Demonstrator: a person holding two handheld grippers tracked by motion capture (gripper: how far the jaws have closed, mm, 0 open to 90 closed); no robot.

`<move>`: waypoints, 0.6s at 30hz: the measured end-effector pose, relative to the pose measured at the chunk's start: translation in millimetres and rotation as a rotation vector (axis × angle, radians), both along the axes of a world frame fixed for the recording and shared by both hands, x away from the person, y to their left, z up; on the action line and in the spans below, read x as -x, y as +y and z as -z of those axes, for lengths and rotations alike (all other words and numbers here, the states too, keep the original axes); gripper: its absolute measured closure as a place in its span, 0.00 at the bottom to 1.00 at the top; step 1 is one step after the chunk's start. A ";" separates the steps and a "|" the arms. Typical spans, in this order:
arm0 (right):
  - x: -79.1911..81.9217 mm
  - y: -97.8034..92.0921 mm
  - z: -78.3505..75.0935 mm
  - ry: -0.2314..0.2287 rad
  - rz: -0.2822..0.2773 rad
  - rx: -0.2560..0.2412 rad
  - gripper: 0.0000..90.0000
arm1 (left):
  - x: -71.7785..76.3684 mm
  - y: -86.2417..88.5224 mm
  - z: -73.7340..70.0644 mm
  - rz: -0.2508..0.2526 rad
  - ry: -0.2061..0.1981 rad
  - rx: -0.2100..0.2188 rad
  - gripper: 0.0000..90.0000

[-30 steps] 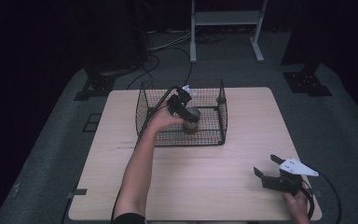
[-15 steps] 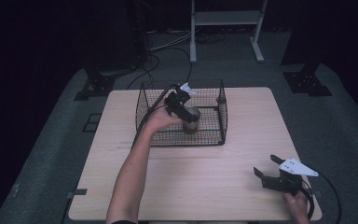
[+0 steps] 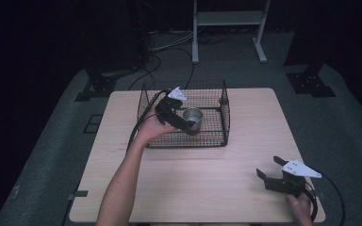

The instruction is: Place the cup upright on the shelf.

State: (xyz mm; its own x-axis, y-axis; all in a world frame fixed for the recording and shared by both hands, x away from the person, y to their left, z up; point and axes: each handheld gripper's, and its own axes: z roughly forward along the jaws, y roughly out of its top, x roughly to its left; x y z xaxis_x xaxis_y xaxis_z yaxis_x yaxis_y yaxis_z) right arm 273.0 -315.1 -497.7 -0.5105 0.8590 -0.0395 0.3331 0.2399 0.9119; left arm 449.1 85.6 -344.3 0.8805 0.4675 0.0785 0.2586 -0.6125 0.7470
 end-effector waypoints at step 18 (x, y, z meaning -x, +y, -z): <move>-0.4 0.4 0.2 -0.001 0.009 0.000 0.15 | 53.1 30.8 1.2 0.016 -0.063 0.050 0.06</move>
State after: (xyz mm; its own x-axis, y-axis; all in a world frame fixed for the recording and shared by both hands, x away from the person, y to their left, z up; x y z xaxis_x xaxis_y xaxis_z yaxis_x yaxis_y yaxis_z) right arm 273.4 -314.7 -497.9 -0.5027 0.8636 -0.0399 0.3340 0.2366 0.9124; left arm 396.1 116.4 -345.6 0.8818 0.4583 0.1110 0.2006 -0.5776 0.7913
